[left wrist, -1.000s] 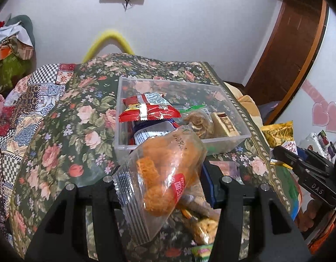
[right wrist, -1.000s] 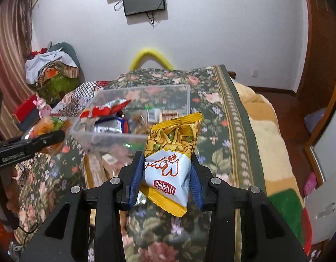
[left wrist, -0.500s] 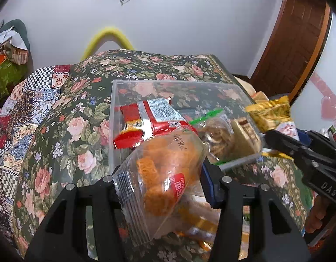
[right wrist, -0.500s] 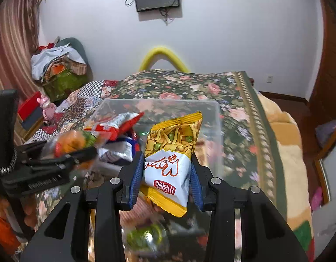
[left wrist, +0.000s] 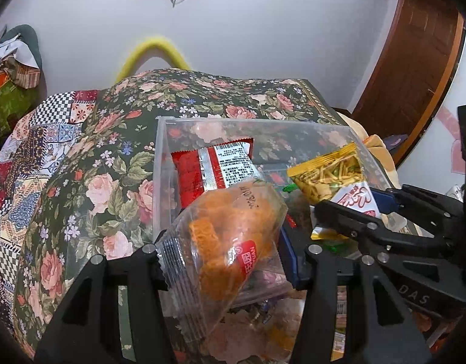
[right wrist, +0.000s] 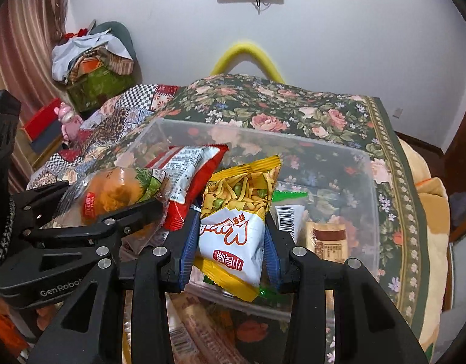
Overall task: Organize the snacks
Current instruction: 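Lower both snack bags into the clear box and open both tools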
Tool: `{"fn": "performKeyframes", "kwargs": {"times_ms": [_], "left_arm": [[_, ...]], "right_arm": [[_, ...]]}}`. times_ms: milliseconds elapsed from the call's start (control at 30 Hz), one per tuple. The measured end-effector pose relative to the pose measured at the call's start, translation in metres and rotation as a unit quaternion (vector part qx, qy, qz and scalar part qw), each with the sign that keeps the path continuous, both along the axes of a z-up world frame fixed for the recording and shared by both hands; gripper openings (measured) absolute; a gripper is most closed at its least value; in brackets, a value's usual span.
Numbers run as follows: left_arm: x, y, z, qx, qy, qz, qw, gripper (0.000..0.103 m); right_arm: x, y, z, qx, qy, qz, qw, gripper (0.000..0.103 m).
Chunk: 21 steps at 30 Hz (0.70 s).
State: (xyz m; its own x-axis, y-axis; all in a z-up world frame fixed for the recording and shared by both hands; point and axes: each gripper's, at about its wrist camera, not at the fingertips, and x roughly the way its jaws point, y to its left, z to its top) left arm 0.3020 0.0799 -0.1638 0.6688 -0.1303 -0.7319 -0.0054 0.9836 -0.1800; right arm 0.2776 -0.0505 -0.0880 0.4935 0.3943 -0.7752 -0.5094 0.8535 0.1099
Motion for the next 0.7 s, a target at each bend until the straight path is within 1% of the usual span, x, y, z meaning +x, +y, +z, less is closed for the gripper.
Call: {"fn": "performKeyframes", "kwargs": {"times_ms": [100, 233, 333, 400, 467, 600, 700], "left_arm": [[-0.002, -0.003, -0.001, 0.006, 0.005, -0.002, 1.0, 0.054], [-0.006, -0.008, 0.0, 0.013, 0.011, -0.006, 0.9998, 0.062], [-0.011, -0.009, 0.003, 0.015, 0.01, -0.005, 0.9998, 0.066], [-0.015, -0.01, 0.007, 0.015, 0.007, -0.005, 0.9998, 0.067], [-0.021, -0.01, 0.012, 0.015, 0.004, -0.006, 0.9999, 0.067], [-0.037, -0.012, 0.024, 0.017, -0.004, -0.008, 0.9998, 0.068], [-0.051, -0.012, 0.032, 0.015, -0.011, -0.008, 0.9998, 0.072]], "right_arm": [[0.001, -0.003, -0.002, 0.001, 0.007, 0.0, 1.0, 0.037], [0.0, -0.008, 0.0, -0.01, 0.007, -0.004, 1.0, 0.038], [0.0, -0.015, 0.001, -0.001, 0.019, -0.008, 1.0, 0.044], [-0.003, -0.02, 0.004, 0.005, 0.018, -0.01, 1.0, 0.048], [-0.008, -0.023, 0.008, 0.007, 0.014, -0.01, 1.0, 0.049], [-0.024, -0.026, 0.022, 0.001, -0.008, -0.006, 1.0, 0.051], [-0.039, -0.028, 0.034, -0.003, -0.029, -0.001, 1.0, 0.054]]}}
